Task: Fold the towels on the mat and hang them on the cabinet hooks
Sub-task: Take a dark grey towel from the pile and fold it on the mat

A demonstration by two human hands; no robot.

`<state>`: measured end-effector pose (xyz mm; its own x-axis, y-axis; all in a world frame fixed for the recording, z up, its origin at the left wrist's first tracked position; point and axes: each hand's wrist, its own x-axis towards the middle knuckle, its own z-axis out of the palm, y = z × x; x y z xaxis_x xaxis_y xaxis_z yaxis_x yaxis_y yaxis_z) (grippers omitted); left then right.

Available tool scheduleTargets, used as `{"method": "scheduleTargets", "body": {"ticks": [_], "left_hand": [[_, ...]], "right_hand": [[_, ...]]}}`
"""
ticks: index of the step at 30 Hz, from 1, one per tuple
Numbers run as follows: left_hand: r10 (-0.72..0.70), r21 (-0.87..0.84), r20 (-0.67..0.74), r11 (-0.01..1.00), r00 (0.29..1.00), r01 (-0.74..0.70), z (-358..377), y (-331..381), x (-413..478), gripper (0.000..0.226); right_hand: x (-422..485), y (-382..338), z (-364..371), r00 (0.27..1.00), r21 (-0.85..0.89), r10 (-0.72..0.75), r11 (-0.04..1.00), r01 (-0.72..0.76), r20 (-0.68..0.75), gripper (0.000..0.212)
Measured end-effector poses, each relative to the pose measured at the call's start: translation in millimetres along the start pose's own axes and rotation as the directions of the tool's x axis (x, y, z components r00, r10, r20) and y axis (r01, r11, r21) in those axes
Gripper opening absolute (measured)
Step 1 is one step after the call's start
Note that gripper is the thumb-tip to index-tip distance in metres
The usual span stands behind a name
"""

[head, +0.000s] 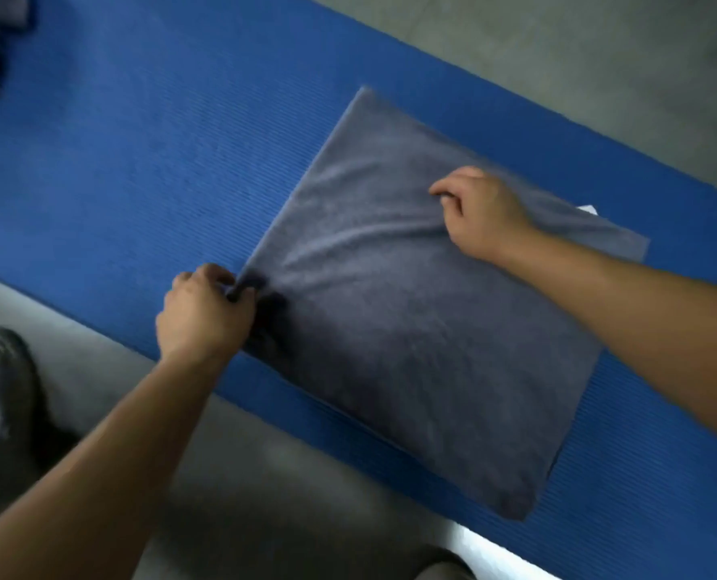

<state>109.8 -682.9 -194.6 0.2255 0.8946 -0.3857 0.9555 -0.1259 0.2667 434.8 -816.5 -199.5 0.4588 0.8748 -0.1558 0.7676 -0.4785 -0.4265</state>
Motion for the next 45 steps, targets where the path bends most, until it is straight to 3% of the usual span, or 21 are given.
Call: {"method": "scheduleTargets", "body": {"ticks": [4,8,11,15,18,21,25,29,31,33,35,39,45], "left_hand": [[-0.103,0.087,0.225,0.993,0.969,0.086,-21,-30,14,0.059],[-0.145,-0.122,0.295,0.975,0.945,0.187,-18,-47,9,0.047],[-0.217,-0.380,0.399,0.845,0.891,0.376,-21,-56,11,0.040],[-0.279,-0.552,0.561,0.576,0.780,0.603,-30,-62,11,0.045],[-0.264,-0.606,0.600,0.466,0.755,0.644,-29,-67,8,0.044],[-0.232,-0.640,0.633,0.379,0.738,0.668,-27,-68,5,0.034],[-0.220,-0.688,0.635,0.275,0.740,0.672,-26,-73,8,0.016],[-0.329,-0.752,0.568,0.164,0.754,0.639,-28,-74,14,0.019],[-0.368,-0.779,0.507,0.191,0.779,0.597,-29,-73,19,0.021],[-0.348,-0.787,0.447,0.284,0.824,0.547,-32,-73,24,0.017],[-0.288,-0.777,0.410,0.385,0.865,0.497,-36,-77,26,0.004],[-0.288,-0.666,0.331,0.604,0.899,0.438,-34,-90,30,0.009],[-0.348,-0.604,0.261,0.669,0.900,0.434,-36,-94,28,0.027]], "right_hand": [[70,-52,18,0.996,0.076,0.081,0.994,-0.078,-0.044,0.033],[116,-73,26,0.974,0.086,0.214,0.974,-0.208,-0.078,0.038],[139,-82,30,0.933,0.087,0.348,0.936,-0.340,-0.088,0.039],[153,-84,31,0.903,0.089,0.418,0.908,-0.410,-0.099,0.046],[164,-88,30,0.877,0.018,0.472,0.881,-0.473,-0.085,0.047],[177,-84,27,0.870,0.024,0.483,0.875,-0.483,-0.104,0.032],[184,-77,20,0.876,0.169,0.454,0.887,-0.429,-0.163,0.018],[190,-85,16,0.866,0.381,0.460,0.849,-0.365,-0.195,0.013],[199,-83,16,0.856,0.490,0.489,0.795,-0.357,-0.169,0.018],[207,-86,16,0.864,0.550,0.485,0.762,-0.342,-0.134,0.017],[209,-98,13,0.884,0.558,0.452,0.767,-0.316,-0.122,0.016],[210,-114,9,0.911,0.530,0.399,0.797,-0.290,-0.103,0.016],[218,-117,7,0.896,0.543,0.426,0.785,-0.297,-0.126,0.015]]}}
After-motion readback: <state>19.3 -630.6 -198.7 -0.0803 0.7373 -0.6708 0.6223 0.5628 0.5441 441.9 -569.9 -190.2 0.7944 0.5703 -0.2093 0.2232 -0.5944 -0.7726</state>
